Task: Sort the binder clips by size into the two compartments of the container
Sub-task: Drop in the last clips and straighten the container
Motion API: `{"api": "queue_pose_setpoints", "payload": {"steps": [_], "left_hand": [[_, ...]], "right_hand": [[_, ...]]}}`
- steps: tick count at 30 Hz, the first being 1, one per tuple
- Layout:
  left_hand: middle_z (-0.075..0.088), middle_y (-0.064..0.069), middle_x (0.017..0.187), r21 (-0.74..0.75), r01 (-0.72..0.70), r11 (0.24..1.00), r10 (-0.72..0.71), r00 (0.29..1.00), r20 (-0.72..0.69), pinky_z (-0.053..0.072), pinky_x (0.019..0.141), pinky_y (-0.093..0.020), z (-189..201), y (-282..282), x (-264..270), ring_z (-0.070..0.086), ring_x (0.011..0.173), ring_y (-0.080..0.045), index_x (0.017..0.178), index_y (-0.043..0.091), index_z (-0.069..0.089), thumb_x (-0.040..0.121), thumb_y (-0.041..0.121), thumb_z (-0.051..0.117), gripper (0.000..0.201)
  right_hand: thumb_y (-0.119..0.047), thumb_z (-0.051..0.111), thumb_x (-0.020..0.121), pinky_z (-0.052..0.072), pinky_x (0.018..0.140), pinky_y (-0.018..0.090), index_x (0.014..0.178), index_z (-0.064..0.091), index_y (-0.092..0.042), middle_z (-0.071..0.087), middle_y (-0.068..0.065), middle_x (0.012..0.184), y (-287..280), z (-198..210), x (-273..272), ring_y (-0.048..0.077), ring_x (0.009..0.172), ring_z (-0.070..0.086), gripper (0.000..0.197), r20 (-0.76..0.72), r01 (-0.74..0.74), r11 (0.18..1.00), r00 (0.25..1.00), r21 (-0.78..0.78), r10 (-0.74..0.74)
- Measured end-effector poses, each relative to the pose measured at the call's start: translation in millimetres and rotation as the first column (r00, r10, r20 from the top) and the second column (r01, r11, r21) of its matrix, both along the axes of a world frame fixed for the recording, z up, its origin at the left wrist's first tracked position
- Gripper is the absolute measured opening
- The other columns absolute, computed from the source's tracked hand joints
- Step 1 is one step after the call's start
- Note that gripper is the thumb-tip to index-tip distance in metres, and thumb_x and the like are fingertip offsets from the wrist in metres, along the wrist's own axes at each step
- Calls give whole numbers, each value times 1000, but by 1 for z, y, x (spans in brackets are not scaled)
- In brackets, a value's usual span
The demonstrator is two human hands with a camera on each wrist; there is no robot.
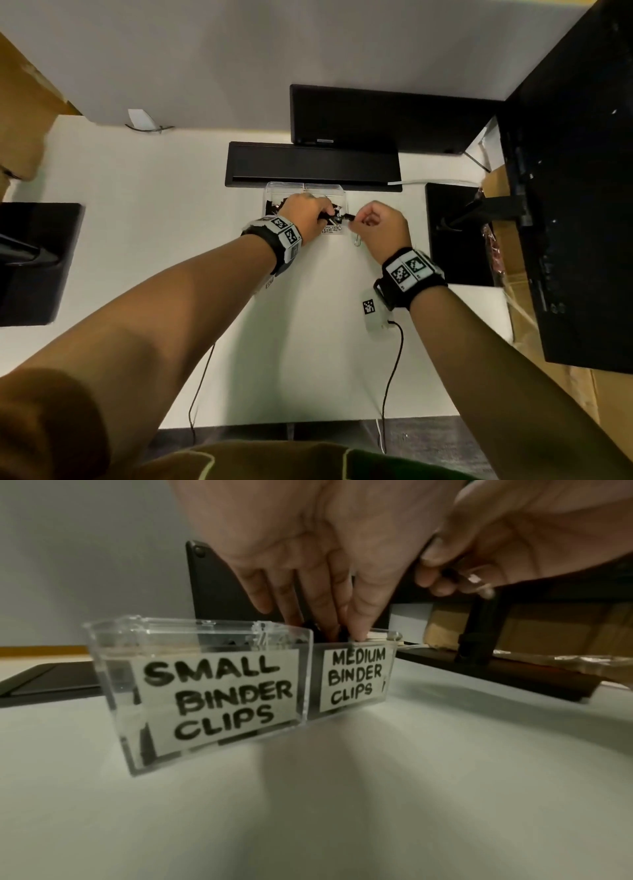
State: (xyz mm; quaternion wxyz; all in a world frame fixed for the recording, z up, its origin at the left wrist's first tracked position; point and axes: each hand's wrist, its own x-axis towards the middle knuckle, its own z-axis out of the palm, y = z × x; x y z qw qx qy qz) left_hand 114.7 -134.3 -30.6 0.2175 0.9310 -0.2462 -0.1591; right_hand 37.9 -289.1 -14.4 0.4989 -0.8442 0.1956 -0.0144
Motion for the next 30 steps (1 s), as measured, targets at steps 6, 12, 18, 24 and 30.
{"api": "queue_pose_setpoints", "payload": {"steps": [6,12,18,24,30], "left_hand": [[64,-1,118,-126,-150,981,160,984,72,31,106,-39,5,20,-3,48,123,-24,107,20,67,86,13,58,24],[65,-7,106,-154,-277,948,284,959,23,41,94,-35,2,56,-8,51,108,-27,98,15,68,85,9,56,19],[61,-8,106,-204,-351,914,357,934,-6,33,89,-25,1,71,-11,48,109,-24,97,15,67,88,11,56,15],[58,-11,117,-277,-541,794,523,841,-141,39,97,-29,2,73,0,53,113,-24,96,14,65,87,10,59,12],[61,-1,104,-244,-734,634,622,672,-402,44,92,-31,0,67,21,57,94,-18,108,12,58,92,17,54,18]], "right_hand": [[-5,64,77,48,59,21,73,60,-12,64,3,71,18,2,44,14,65,57,9,26,-158,966,986,-203,167],[-4,53,82,53,73,36,81,57,-14,62,12,90,35,-19,64,28,87,56,11,-155,-372,833,928,-409,338],[-10,53,87,47,90,33,100,67,-22,62,4,115,29,-20,66,19,105,56,22,-167,-373,824,928,-426,333],[-5,47,91,41,93,26,116,66,-12,56,7,119,36,-23,55,20,111,53,32,-101,-406,811,910,-421,403],[0,43,90,47,88,21,108,69,-10,60,1,110,34,-26,56,16,97,58,33,-25,-302,906,951,-298,309]]}}
